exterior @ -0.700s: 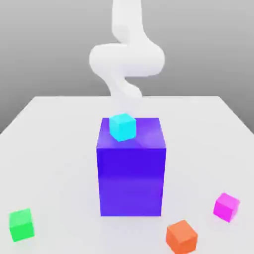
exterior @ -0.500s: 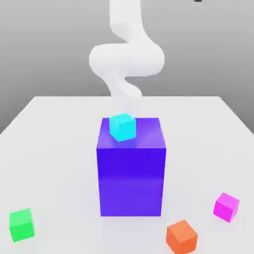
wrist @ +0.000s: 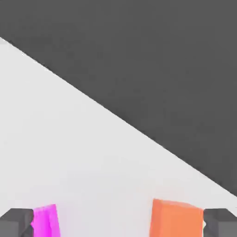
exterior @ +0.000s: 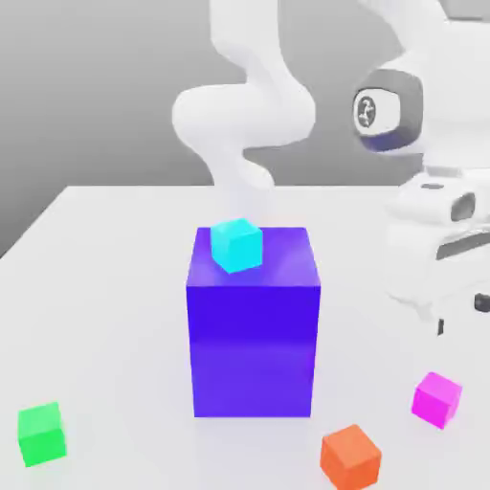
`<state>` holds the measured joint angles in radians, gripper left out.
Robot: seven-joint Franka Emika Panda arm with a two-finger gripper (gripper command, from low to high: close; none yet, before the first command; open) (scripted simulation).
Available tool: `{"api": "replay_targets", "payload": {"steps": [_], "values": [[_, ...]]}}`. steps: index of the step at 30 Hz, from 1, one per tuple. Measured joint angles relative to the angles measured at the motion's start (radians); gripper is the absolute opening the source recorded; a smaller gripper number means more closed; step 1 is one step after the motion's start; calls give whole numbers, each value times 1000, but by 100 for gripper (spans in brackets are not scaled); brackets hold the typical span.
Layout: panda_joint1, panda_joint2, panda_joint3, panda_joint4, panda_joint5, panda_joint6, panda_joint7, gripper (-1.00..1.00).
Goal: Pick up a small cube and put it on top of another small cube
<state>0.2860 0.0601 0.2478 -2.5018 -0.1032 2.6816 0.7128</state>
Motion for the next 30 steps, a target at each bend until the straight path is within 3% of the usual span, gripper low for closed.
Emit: {"api": "replay_targets", "payload": {"steps": [4, 9, 10, 17, 22, 30], "values": [[47, 148, 13, -29, -50, 66, 11, 0], [132, 329, -77, 0, -142, 197, 76, 0], [142, 351, -90, 5, -154, 215, 84, -100], [142, 350, -90, 5, -155, 214, 86, -100], [89, 192, -16, -31, -56, 93, 12, -100], [-129, 147, -209, 15, 60, 5, 71, -100]]}}
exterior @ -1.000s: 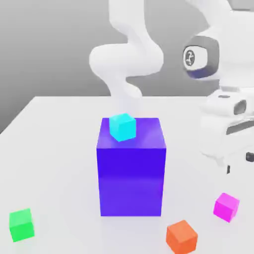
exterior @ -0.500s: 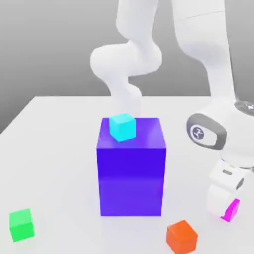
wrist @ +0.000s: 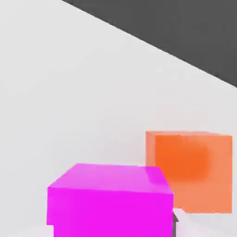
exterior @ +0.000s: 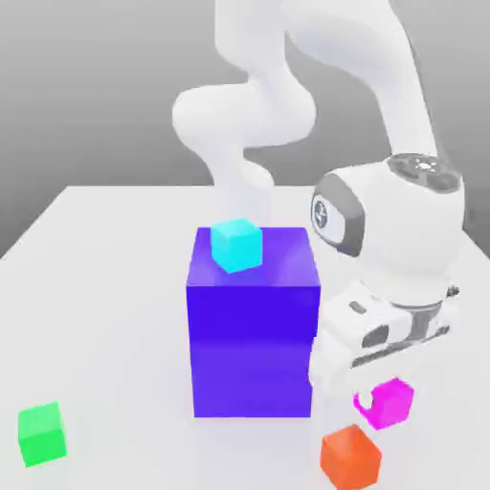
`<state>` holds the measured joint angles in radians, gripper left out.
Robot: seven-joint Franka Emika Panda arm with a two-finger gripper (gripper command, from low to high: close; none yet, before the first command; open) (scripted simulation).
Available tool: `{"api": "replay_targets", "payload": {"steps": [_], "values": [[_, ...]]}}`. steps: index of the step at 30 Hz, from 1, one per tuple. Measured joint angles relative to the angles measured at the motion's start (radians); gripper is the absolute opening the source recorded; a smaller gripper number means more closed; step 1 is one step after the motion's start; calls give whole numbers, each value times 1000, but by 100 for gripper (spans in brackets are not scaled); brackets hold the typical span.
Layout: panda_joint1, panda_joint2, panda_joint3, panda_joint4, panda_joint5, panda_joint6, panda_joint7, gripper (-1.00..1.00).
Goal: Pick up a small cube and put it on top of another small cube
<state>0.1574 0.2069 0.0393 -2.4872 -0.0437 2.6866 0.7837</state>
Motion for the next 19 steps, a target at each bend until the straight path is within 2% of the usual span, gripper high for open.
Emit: {"api": "replay_targets", "payload": {"steps": [11, 13, 15, 16, 19], "values": [[-281, -25, -279, 55, 120, -82, 104, -100], [-340, 21, -319, 81, 169, -66, 106, -100], [-393, 101, -314, 103, 230, -12, 83, -100], [-408, 131, -305, 108, 250, 11, 73, 100], [-408, 131, -304, 108, 250, 11, 73, 100]]}}
